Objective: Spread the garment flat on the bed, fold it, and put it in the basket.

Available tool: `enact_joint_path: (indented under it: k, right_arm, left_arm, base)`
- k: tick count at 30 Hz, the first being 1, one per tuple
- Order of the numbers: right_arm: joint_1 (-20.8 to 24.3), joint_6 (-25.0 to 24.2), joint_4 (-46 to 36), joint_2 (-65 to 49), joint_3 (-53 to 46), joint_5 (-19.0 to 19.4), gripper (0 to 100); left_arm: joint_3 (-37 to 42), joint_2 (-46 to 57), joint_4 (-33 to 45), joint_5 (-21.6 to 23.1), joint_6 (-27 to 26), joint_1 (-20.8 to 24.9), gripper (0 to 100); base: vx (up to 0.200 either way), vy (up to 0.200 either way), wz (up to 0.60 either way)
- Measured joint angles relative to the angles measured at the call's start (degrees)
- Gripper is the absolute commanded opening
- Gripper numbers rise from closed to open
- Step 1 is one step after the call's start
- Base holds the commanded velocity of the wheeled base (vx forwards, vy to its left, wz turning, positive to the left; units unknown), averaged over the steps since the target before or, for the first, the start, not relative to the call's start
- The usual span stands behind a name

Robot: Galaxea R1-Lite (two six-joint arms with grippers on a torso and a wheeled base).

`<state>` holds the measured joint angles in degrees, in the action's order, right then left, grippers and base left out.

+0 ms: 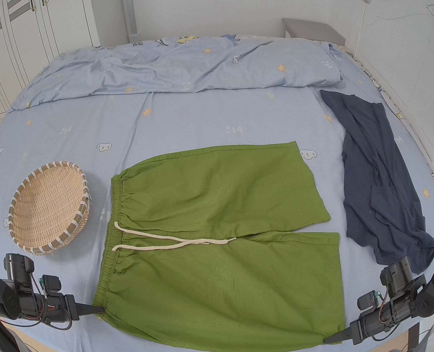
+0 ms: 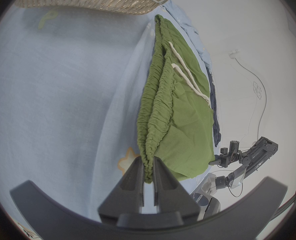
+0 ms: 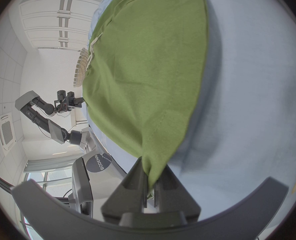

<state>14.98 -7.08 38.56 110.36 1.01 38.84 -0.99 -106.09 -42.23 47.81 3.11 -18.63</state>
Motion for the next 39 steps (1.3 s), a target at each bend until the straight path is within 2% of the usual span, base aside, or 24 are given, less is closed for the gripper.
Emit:
enact_joint_path:
  k: [8,11,17,23,27,32,39]
  right_arm:
    - [-2.8,0.8,-9.7,-6.6,0.0,0.1,0]
    - [-2.4,0.9,-13.3,-10.3,0.0,0.3,0]
    - [-1.1,0.7,-14.2,-14.7,0.0,0.3,0]
    - [-0.8,-1.3,-18.4,-21.1,1.9,-0.1,0]
    - [-0.8,-3.3,-26.2,-25.9,7.8,-0.2,0]
    - [-1.2,-4.7,-36.6,-30.2,19.8,-0.3,0]
    - [-1.6,-6.0,-46.9,-32.1,39.1,-0.3,0]
  left_arm:
    - [0.0,0.5,2.0,-0.2,0.1,-0.6,0]
    - [0.0,1.6,4.1,-0.4,0.0,-0.8,0]
    - [0.0,6.4,7.5,-0.7,0.6,-0.4,0]
    - [-1.9,13.7,15.2,-1.1,5.8,0.4,0]
    - [-8.0,18.9,28.6,-1.7,9.5,1.2,0]
    - [-20.8,24.0,44.9,-2.2,12.0,2.3,0]
    - [-39.8,26.1,58.3,-2.9,16.3,3.5,0]
  base:
    - [0.0,0.0,0.0]
    - [0.0,0.0,0.0]
    - [0.0,0.0,0.0]
    - [0.0,0.0,0.0]
    - [0.0,0.0,0.0]
    - [0.0,0.0,0.0]
    - [0.0,0.0,0.0]
